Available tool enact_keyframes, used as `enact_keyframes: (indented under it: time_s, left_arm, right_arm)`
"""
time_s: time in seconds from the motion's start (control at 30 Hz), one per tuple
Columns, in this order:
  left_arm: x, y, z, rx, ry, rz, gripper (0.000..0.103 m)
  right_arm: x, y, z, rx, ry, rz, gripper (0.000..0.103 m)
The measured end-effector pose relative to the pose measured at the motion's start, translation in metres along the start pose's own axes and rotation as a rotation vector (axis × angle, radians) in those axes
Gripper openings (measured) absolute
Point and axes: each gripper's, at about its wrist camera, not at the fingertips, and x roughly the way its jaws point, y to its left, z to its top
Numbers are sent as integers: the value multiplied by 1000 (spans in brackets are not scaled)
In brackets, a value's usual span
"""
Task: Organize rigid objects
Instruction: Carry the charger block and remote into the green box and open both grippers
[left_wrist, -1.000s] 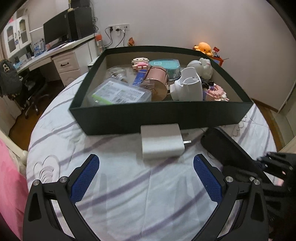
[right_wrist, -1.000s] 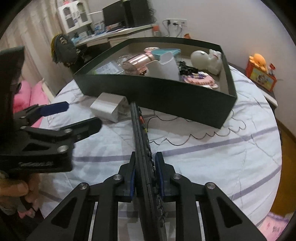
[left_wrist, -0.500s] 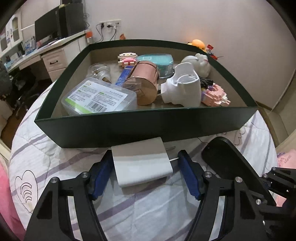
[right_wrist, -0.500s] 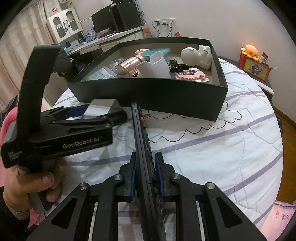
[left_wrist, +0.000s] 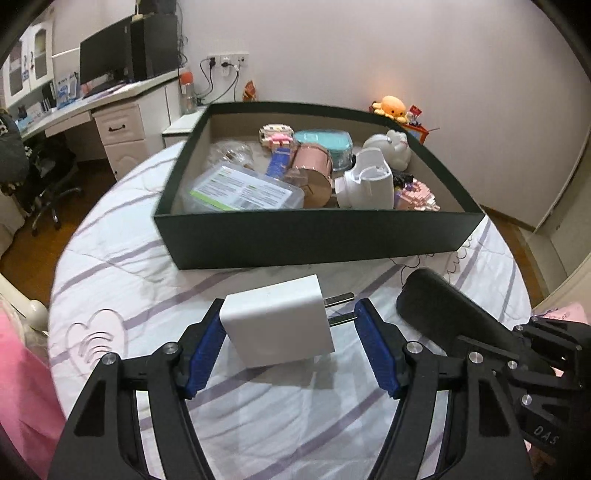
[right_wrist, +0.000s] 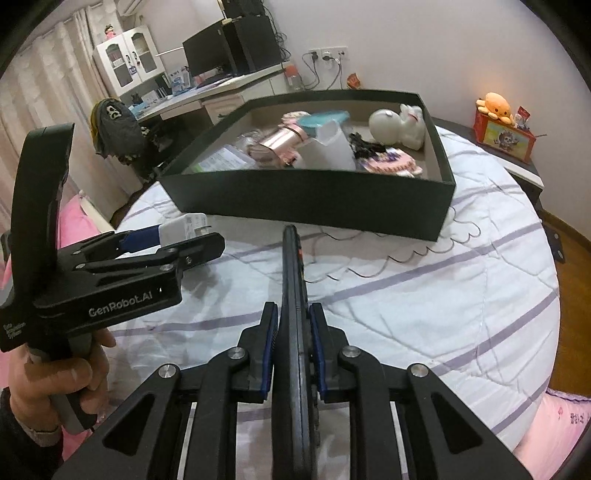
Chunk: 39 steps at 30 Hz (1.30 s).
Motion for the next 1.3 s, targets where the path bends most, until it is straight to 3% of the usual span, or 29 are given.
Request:
enact_keyframes:
  time_s: [0.47,0.7,0.97,1.3]
  left_arm:
    - [-41,18,24,-3,-92,6,71]
    - [-42,17,56,12,-135,3,71]
    - [-14,12,107,26,-149,1,71]
    - [57,11,137,36,-64,23,71]
  right_arm:
    - [-28,24,28,-37,-92,29,17]
    - [-45,23,64,-46,-181,8,17]
    - [-25,-6,120,-13,-231,-70,17]
    - [43,-50,158,74,-175,-138,17]
